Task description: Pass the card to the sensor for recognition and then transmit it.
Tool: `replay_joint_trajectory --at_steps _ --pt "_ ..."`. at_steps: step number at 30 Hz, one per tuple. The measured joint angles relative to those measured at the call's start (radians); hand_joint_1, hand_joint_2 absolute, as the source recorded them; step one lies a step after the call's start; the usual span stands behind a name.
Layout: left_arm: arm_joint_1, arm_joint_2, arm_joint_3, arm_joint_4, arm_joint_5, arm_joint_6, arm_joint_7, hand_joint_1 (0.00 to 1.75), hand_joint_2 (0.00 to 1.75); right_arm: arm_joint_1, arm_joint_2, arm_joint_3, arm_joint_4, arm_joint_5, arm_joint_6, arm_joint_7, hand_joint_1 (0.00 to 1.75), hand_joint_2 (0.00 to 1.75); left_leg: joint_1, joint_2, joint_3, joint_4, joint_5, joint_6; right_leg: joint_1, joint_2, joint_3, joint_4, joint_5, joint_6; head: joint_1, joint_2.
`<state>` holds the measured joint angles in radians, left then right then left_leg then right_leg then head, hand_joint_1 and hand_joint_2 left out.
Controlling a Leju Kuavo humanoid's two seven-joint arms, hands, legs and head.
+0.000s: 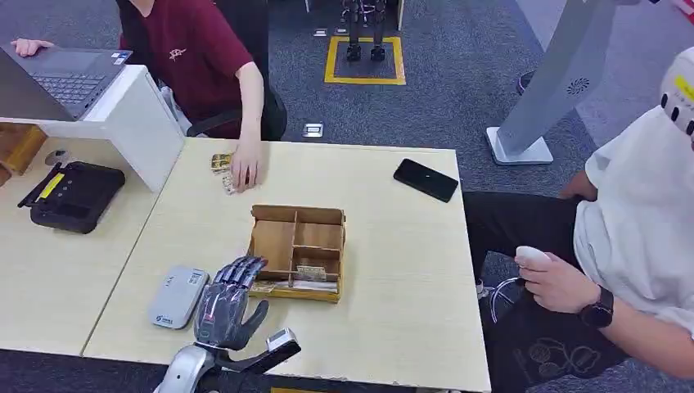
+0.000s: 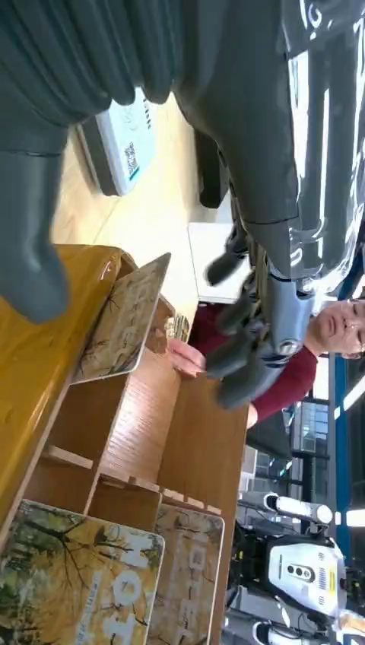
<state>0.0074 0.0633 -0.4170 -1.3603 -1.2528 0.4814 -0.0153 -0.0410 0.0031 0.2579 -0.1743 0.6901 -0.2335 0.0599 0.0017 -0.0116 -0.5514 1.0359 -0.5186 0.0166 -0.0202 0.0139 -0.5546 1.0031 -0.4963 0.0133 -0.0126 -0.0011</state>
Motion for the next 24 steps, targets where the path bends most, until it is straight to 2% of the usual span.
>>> replay_joint_trajectory --at_steps 13,17,19,24 --pt "-0.014 0.000 0.002 0.006 0.012 -0.009 -0.005 1.75 1.75 0.000 0.000 -0.002 0.000 0.000 0.000 -0.006 0.00 0.00 0.000 0.000 0.000 0.000 0.000 0.000 0.000 0.000 0.000 0.000 0.000 0.000 0.000 0.000" --pt "-0.015 0.000 0.003 0.005 0.087 -0.009 -0.046 1.75 1.75 0.000 0.000 -0.005 0.000 0.002 0.000 -0.010 0.00 0.00 0.000 0.000 0.000 0.000 0.000 0.000 0.000 0.000 0.000 0.000 0.000 0.000 0.000 0.000" --pt "-0.013 0.000 0.005 -0.014 0.133 -0.002 -0.069 1.75 1.75 0.000 0.000 -0.006 0.000 0.005 0.000 -0.010 0.00 0.00 0.000 0.000 0.000 0.000 0.000 0.000 0.000 0.000 0.000 0.000 0.000 0.000 0.000 0.000" --pt "-0.016 0.009 0.013 -0.108 0.157 -0.013 -0.070 1.75 1.75 0.001 0.000 -0.015 0.000 0.010 0.000 -0.011 0.00 0.00 0.000 0.000 0.000 0.000 0.000 0.000 0.000 0.000 0.000 0.000 0.000 0.000 0.000 0.000"
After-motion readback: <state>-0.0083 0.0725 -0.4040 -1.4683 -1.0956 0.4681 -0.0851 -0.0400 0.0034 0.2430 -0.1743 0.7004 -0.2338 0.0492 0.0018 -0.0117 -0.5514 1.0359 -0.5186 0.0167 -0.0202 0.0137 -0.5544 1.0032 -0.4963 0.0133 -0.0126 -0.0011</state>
